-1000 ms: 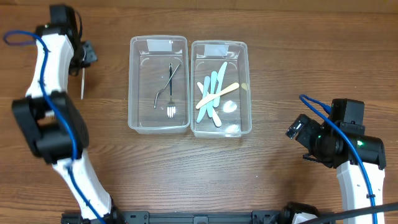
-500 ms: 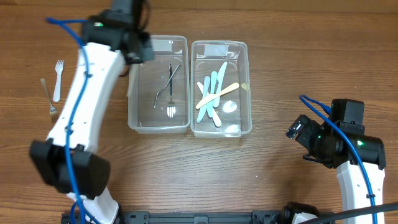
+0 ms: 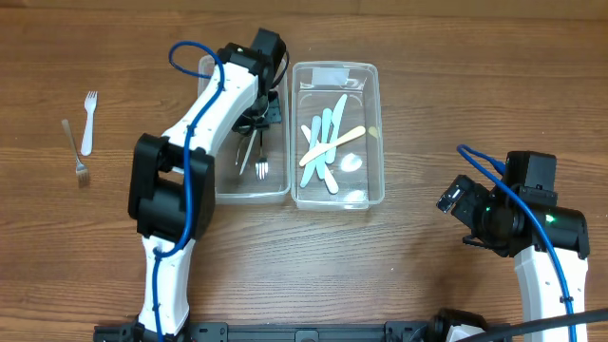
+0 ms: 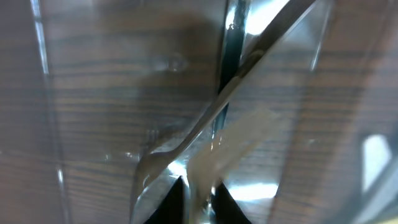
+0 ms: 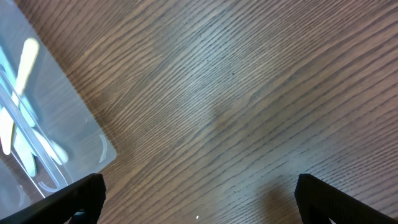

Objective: Pack container
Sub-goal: 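Carry the white plastic fork into the left container and release it, then move the left gripper back toward the remaining forks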

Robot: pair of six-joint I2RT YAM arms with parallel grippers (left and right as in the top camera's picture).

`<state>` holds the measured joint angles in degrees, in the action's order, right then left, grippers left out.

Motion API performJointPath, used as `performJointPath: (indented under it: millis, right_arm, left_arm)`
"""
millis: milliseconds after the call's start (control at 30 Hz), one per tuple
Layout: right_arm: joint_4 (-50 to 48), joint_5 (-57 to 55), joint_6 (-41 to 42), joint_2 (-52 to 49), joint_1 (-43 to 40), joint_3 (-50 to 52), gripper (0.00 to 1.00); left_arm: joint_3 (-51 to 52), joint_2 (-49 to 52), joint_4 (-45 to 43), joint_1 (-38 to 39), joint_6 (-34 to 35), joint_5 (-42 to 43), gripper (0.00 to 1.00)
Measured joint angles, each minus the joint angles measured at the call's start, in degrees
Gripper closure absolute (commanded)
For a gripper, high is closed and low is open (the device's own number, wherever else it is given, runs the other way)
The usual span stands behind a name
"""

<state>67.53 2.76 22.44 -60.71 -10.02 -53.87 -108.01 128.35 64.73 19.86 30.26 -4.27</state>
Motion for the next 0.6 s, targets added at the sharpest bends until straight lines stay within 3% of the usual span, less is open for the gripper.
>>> performJointPath:
  millis: [67,333,600]
  right_arm:
    - [-0.02,-0.02,0.02,0.00,0.00,0.00,0.00]
    - [-0.02,-0.02,0.00,0.00,0.00,0.00,0.00]
    - [-0.07,-0.02,0.00,0.00,0.00,0.00,0.00]
  left_arm:
    - [0.04,0.15,-0.04,0.00,-0.28,0.22,0.50]
    - [-2.93,-1.73,3.67,-0.79,-1.99,-0.94,0.28]
    - [-7.72,-21.18,7.98,-11.82,-5.29,-4.83,0.07]
